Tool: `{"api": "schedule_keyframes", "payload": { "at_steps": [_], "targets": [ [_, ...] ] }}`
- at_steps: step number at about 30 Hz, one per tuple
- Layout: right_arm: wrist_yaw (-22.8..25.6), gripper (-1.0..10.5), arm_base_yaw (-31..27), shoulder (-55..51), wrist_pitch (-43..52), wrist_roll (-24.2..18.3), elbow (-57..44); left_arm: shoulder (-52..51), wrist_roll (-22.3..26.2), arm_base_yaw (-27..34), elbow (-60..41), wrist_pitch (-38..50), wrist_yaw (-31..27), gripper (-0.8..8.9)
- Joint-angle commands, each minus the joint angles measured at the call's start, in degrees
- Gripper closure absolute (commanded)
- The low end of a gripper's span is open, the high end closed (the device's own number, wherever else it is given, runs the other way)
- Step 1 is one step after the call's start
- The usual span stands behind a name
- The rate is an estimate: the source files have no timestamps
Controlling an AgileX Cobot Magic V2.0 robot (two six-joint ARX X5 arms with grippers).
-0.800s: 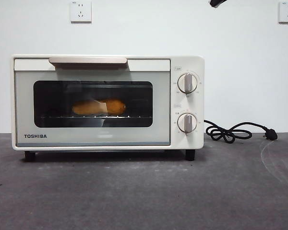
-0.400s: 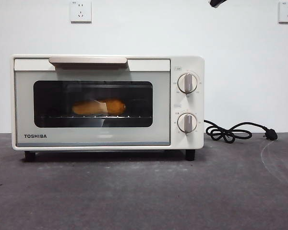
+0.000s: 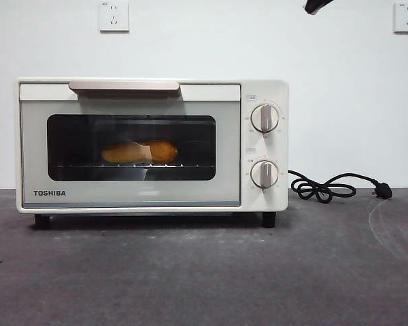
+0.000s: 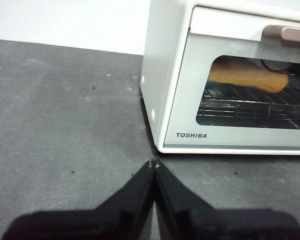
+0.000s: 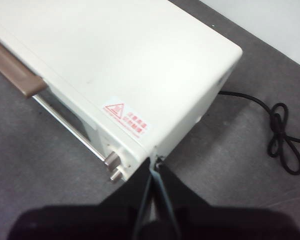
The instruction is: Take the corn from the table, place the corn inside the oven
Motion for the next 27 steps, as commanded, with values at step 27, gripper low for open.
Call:
{"api": "schedule_keyframes", "payload": {
  "at_steps": [27],
  "targets": [
    [0.8, 9.6, -28.1, -24.9, -1.5, 4.1, -10.2, 0.0, 0.7, 0.1, -0.4, 0.4, -0.1, 8.17]
  ]
}}
